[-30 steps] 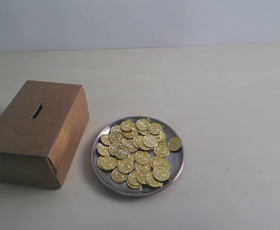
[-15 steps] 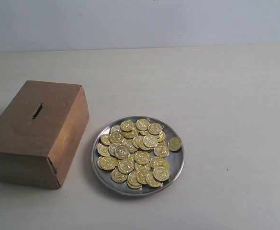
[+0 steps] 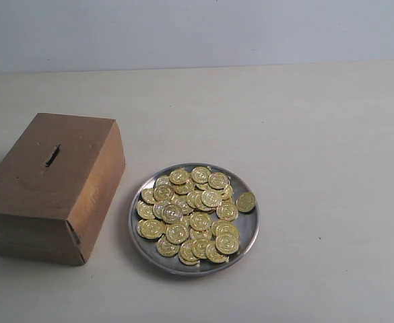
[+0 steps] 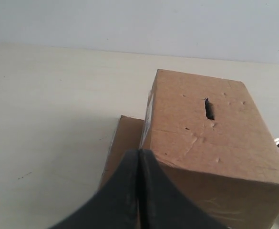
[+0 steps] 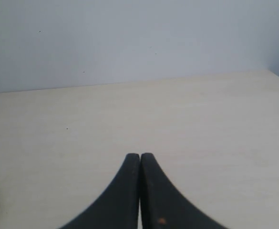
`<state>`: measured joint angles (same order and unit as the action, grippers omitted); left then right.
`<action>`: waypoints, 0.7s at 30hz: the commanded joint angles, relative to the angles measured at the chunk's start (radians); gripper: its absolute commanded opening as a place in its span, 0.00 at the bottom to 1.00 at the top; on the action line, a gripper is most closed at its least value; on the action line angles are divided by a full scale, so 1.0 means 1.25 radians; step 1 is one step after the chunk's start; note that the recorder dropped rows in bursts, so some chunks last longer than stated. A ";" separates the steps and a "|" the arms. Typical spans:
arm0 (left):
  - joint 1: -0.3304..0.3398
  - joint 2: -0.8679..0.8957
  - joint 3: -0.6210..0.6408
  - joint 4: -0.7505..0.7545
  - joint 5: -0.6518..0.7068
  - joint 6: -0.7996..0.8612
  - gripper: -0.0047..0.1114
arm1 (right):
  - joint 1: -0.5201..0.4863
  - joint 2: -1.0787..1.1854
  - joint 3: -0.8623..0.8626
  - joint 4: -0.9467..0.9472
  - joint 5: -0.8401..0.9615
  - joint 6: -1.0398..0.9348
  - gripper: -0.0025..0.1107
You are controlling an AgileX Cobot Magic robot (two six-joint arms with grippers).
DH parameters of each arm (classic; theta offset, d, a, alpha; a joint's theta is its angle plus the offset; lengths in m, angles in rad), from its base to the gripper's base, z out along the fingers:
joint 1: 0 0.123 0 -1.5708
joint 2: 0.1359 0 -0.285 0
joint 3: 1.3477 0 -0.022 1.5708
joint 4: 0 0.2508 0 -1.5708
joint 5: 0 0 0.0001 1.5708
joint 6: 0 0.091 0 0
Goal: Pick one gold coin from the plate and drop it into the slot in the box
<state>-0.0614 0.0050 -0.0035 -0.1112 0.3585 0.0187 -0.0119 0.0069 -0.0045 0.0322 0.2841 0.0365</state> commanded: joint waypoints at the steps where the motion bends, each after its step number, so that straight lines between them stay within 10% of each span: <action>1: -0.005 -0.004 0.003 0.019 -0.004 -0.001 0.05 | 0.000 -0.005 0.004 -0.003 0.001 -0.006 0.02; 21: -0.005 -0.004 0.003 0.043 -0.004 -0.035 0.05 | 0.000 -0.005 0.004 -0.003 0.001 -0.004 0.02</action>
<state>-0.0614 0.0050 -0.0035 -0.0610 0.3585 -0.0331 -0.0119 0.0069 -0.0045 0.0322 0.2841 0.0365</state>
